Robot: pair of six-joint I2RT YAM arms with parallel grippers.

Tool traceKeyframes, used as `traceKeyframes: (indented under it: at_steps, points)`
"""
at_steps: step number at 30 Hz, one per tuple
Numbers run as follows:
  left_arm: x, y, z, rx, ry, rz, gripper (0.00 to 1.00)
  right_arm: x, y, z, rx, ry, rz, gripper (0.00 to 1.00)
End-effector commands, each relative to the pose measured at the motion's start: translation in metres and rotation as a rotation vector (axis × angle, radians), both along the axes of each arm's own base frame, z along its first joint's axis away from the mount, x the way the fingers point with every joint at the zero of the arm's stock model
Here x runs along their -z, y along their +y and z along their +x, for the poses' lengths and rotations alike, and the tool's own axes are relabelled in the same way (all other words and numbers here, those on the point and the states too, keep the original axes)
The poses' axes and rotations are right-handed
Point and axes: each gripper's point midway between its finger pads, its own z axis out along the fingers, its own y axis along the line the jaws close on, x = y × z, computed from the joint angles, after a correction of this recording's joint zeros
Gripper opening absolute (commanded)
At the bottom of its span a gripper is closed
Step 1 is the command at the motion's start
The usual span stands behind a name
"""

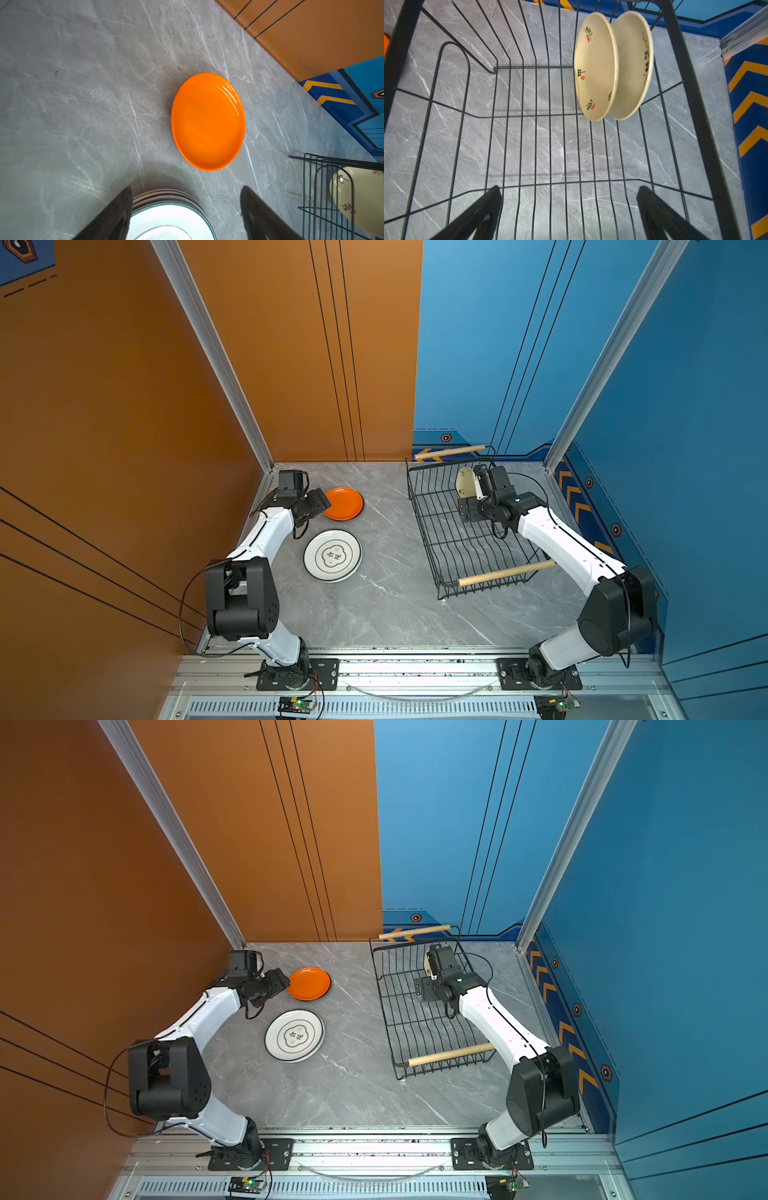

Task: Unload the plates from the dish rack
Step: 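Open the left gripper and draw it back while the right moves to the cream plates, then grip the nearer cream plate in the rack with the right gripper while the left approaches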

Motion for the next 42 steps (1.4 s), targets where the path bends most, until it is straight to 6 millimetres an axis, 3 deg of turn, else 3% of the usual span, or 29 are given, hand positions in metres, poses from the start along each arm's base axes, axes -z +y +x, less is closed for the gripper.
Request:
traceKeyframes:
  at_steps: [1, 8, 15, 20, 28, 42]
  points:
    - [-0.008, 0.007, -0.028, -0.015, 0.016, 0.065, 0.85, -0.009, 0.002, 0.013, 0.007, -0.014, 0.023, 1.0]
    - [-0.037, 0.016, -0.074, -0.048, -0.029, 0.116, 0.99, -0.014, 0.002, 0.033, 0.025, -0.032, 0.018, 1.0]
    - [-0.033, 0.02, -0.115, -0.064, -0.017, 0.141, 0.98, -0.013, 0.005, 0.042, 0.019, -0.023, 0.013, 1.0]
    - [-0.033, 0.017, -0.134, -0.067, -0.044, 0.121, 0.98, -0.01, 0.004, 0.047, 0.019, -0.017, -0.005, 1.0]
    - [-0.032, 0.005, -0.142, -0.032, -0.065, 0.081, 0.98, -0.002, -0.001, 0.058, 0.036, -0.011, -0.018, 0.99]
    - [-0.036, -0.011, -0.14, 0.009, -0.102, 0.068, 0.98, 0.011, -0.017, 0.1, 0.051, -0.014, -0.072, 0.77]
